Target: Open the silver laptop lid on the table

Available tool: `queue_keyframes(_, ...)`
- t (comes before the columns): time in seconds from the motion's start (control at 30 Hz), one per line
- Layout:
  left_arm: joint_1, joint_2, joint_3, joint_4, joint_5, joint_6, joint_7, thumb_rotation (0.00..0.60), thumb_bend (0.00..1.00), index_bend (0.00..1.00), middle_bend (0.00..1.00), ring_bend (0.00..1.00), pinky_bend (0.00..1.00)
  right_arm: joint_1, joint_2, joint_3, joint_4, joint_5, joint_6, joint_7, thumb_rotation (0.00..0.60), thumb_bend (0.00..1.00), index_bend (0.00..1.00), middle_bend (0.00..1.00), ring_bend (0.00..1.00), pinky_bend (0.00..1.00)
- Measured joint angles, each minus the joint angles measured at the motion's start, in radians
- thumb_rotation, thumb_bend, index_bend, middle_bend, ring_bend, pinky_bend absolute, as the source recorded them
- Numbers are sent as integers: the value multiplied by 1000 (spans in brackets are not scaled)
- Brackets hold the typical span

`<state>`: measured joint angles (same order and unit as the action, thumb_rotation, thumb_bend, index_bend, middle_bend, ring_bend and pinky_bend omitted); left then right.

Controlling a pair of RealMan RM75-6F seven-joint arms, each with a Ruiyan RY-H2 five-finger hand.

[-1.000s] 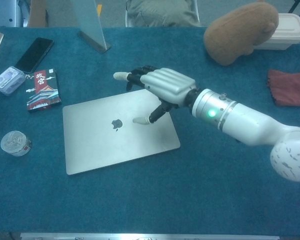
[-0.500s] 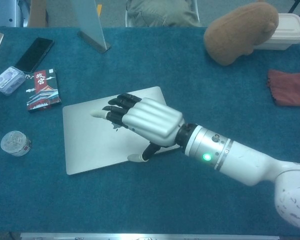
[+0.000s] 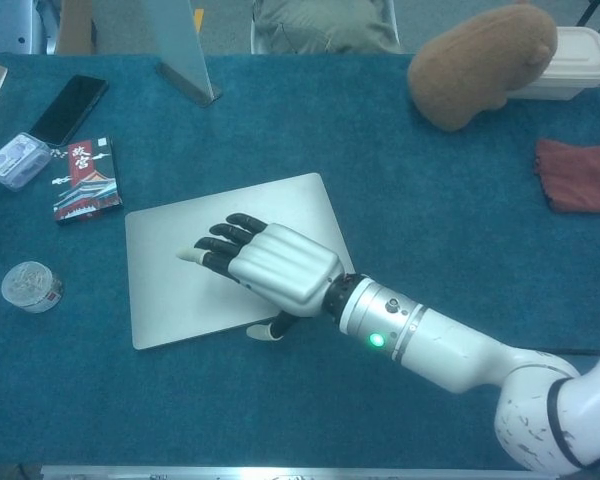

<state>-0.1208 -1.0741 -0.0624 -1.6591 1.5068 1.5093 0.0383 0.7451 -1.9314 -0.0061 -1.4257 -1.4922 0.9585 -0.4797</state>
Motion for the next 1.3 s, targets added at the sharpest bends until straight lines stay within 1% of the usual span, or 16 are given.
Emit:
queue_keyframes(0.43,0,-12,2,29,-2,-9,-24,71,307,77,0,0,0,7,-89,21,121,3,-29,0,517,173,0,103,0,32)
queue_keyframes(0.87,-2,-19,2,44,-3,-16,-34,70,307,77,0,0,0,9,-113,34,175,2,-42,6,518,180,0,103,0,31)
queue_keyframes(1.0,-1,-22,3,51,-2,-15,-39,70,307,76,0,0,0,10,-116,34,181,-3,-43,9,517,235,0,103,0,31)
queue_keyframes(1.17,2,-24,3,59,-5,-12,-49,70,307,76,0,0,0,12,-114,33,179,-11,-44,11,518,376,0,103,0,32)
queue_keyframes(1.3,3,-26,2,70,-11,-16,-58,70,307,77,0,0,0,15,-114,40,176,-11,-46,4,519,432,0,103,0,31)
